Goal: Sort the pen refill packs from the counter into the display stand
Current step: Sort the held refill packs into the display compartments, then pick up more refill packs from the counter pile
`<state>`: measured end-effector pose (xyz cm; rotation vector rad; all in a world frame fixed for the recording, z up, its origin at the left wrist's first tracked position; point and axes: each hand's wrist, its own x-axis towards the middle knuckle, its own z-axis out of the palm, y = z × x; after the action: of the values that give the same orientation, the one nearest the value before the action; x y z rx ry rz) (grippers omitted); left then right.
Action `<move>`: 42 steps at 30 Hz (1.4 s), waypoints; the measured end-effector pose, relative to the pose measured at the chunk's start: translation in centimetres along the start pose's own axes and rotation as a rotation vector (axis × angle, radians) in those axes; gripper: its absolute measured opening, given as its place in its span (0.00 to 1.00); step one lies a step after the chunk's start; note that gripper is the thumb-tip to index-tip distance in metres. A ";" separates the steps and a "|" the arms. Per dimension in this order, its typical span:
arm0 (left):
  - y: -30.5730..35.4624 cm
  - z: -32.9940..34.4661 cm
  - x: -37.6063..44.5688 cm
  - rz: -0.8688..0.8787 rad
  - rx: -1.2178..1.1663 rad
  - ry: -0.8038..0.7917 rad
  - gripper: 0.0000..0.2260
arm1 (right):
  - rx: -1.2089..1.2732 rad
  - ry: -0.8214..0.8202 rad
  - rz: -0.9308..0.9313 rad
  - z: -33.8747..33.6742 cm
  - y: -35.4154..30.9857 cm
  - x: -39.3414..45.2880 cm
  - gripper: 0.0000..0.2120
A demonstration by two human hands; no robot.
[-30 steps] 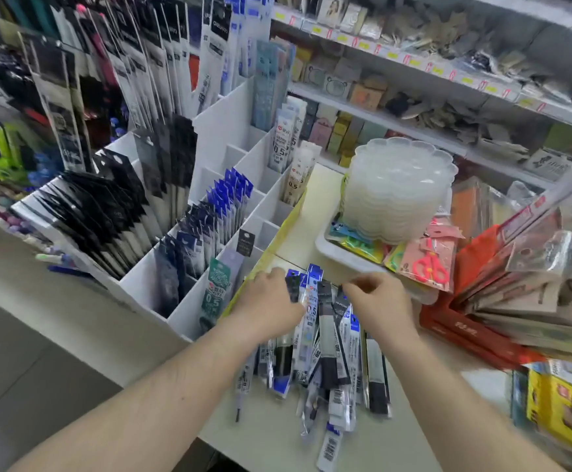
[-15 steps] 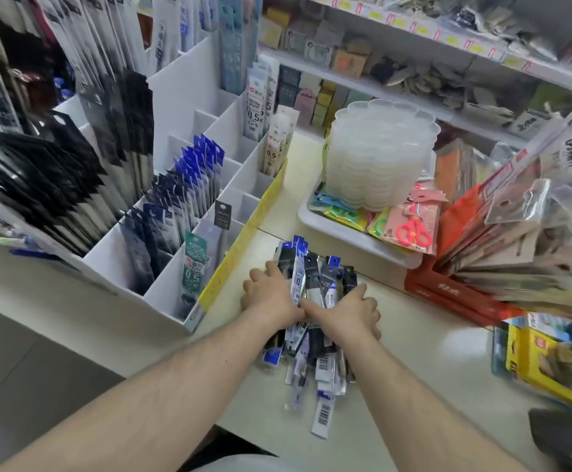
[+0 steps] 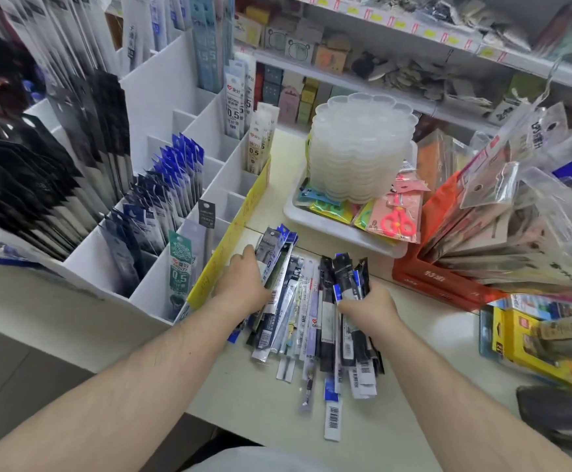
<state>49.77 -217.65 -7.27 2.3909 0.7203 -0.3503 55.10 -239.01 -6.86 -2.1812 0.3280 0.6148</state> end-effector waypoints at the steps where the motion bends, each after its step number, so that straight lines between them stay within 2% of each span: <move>1: 0.0 0.0 -0.1 -0.002 0.034 -0.011 0.37 | 0.001 -0.013 -0.018 -0.6 -0.1 -0.2 0.07; 3: 0.3 -0.3 -0.6 0.010 0.118 -0.014 0.46 | 0.017 -0.038 -0.063 -1.6 -0.6 -0.8 0.07; 5: 1.0 -0.9 -1.5 0.068 0.208 0.058 0.48 | 0.059 -0.034 -0.126 -2.5 -1.4 -1.5 0.08; 6: 1.5 -1.1 -2.0 0.121 0.218 0.111 0.46 | 0.074 -0.015 -0.166 -3.0 -1.7 -1.9 0.09; 8: 2.8 -1.0 -3.1 0.256 0.060 0.151 0.39 | 0.098 0.069 -0.266 -3.7 -2.2 -2.7 0.11; 9: 3.6 -0.8 -3.7 0.300 -0.105 0.083 0.35 | 0.120 0.131 -0.320 -3.9 -2.3 -3.2 0.11; 11: 5.7 -0.1 -4.8 0.332 -0.440 -0.165 0.31 | 0.193 0.271 -0.401 -3.9 -2.1 -3.9 0.13; 12: 6.8 0.6 -5.2 0.347 -0.533 -0.281 0.31 | 0.247 0.335 -0.417 -3.8 -1.9 -4.2 0.14; 15: 9.5 2.6 -5.9 0.448 -0.559 -0.472 0.35 | 0.361 0.521 -0.447 -3.4 -0.5 -4.4 0.17; 17: 10.8 3.8 -6.3 0.524 -0.518 -0.522 0.29 | 0.382 0.600 -0.470 -3.2 0.9 -4.1 0.14; 20: 11.5 5.6 -6.9 0.572 -0.513 -0.527 0.24 | 0.409 0.639 -0.407 -2.8 3.3 -3.6 0.19; 25: 11.6 7.6 -8.2 0.658 -0.446 -0.549 0.35 | 0.444 0.578 -0.209 -2.1 6.2 -3.9 0.19; 29: 11.7 7.5 -8.7 0.661 -0.465 -0.614 0.33 | 0.417 0.475 -0.098 -1.7 6.7 -4.0 0.14; 34: 11.4 5.8 -8.6 0.623 -0.500 -0.584 0.30 | 0.329 0.441 -0.187 -2.4 4.7 -4.2 0.15; 37: 10.8 5.1 -8.0 0.543 -0.624 -0.582 0.30 | 0.287 0.393 -0.258 -2.6 2.5 -4.7 0.13; 39: 10.6 4.4 -8.0 0.480 -0.712 -0.535 0.26 | 0.274 0.368 -0.303 -2.3 0.8 -5.1 0.12; 42: 9.7 2.9 -7.8 0.393 -0.852 -0.445 0.26 | 0.187 0.300 -0.354 -1.7 -1.7 -5.8 0.14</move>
<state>48.75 -229.15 -1.70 1.5120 0.1225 -0.3076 51.40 -239.18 -1.74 -2.0794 0.1412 0.0579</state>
